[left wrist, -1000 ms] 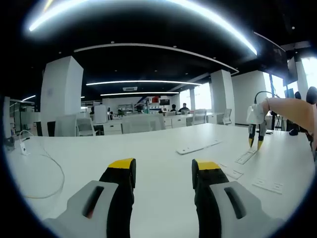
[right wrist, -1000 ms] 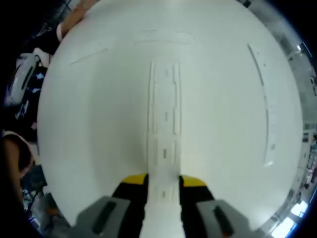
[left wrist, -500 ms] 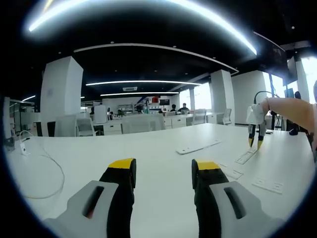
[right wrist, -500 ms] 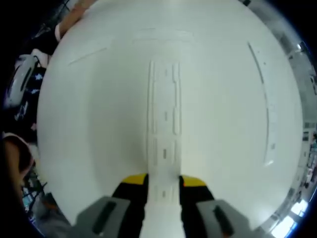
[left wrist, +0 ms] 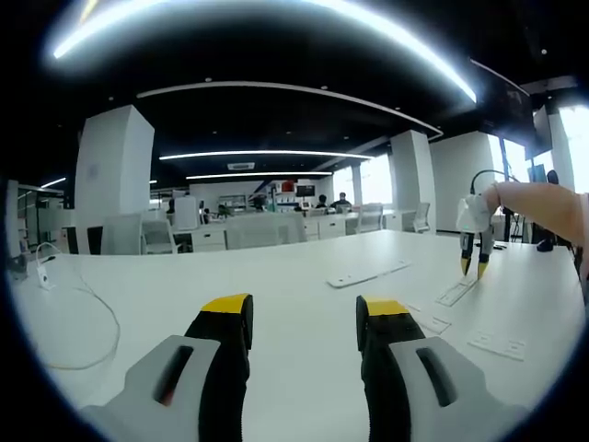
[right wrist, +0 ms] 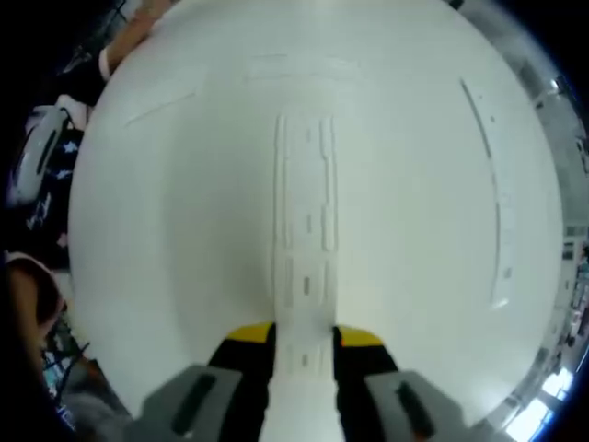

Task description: Locate the socket holder cover, grip the socket holder cover, clip it into the socket holder slot.

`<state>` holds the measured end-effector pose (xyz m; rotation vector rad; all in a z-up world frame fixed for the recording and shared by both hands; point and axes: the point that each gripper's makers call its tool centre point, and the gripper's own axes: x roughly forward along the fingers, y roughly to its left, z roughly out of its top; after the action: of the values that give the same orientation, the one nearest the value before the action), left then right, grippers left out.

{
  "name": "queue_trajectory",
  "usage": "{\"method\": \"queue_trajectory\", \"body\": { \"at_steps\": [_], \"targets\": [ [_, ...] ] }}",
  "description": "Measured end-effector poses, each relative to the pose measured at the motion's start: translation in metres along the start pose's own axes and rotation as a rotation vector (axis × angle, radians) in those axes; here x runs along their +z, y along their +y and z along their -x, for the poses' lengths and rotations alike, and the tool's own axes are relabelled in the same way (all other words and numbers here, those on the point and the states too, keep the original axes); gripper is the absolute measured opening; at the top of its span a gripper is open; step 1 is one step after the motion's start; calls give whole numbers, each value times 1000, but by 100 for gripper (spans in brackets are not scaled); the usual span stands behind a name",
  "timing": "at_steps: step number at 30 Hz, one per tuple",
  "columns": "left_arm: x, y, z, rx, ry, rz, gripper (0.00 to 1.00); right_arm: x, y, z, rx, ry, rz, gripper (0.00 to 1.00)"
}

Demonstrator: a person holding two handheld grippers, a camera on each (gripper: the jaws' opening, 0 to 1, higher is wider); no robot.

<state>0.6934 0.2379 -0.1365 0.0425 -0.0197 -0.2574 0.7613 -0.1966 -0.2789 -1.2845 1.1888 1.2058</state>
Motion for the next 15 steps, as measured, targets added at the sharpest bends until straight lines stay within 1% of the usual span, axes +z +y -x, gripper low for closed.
{"method": "queue_trajectory", "body": {
  "at_steps": [1, 5, 7, 15],
  "targets": [
    [0, 0, 0, 0, -1, 0, 45, 0, 2, 0, 0, 0, 0, 27],
    [1, -1, 1, -1, -3, 0, 45, 1, -5, 2, 1, -4, -10, 27],
    [2, -1, 1, -3, -6, 1, 45, 4, -3, 2, 2, -11, -16, 27],
    [2, -3, 1, -5, -7, 0, 45, 2, -5, 2, -1, 2, -12, 27]
  ]
}}
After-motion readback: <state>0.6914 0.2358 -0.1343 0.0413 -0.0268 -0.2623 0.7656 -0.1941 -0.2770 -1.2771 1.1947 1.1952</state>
